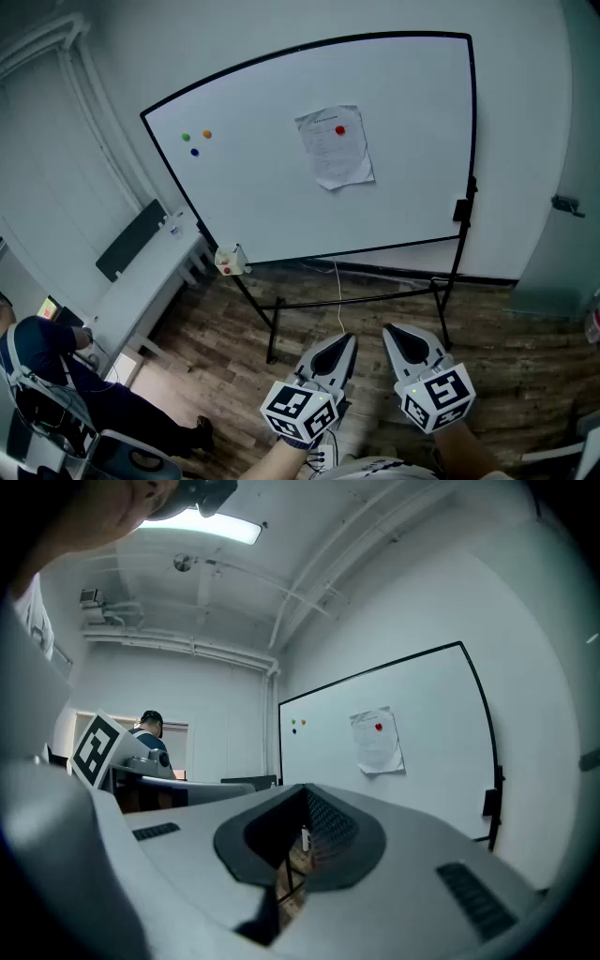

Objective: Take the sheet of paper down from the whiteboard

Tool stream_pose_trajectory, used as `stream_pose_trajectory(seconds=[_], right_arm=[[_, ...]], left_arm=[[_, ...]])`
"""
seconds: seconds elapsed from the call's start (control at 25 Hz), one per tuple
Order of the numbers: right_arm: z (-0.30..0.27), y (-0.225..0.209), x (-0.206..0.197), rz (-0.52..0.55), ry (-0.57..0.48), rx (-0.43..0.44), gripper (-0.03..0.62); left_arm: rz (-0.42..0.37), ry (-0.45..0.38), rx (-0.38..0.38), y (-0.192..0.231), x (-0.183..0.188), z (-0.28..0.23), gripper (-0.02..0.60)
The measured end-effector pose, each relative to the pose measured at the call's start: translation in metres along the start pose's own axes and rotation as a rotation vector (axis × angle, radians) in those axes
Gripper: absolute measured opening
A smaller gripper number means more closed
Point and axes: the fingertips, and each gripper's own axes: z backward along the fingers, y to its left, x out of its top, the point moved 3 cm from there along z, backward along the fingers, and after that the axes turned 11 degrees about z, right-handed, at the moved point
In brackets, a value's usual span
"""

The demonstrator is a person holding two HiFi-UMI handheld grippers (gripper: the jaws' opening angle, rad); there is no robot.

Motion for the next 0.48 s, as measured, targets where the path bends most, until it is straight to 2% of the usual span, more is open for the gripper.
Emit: stream_pose_trajectory(seconds=[0.24, 0.48], right_arm=[[0.007, -0.013, -0.007, -0.015, -0.008, 0.008, 0.012], [0.017, -0.036, 0.003, -0.017, -0.051, 0.008, 0.012]], left_arm=[[-0.008, 0.007, 0.013, -0.006, -0.007, -0.011, 0.012], [-0.025, -0.001, 0.050, -0.007, -0.005, -0.023, 0.012]])
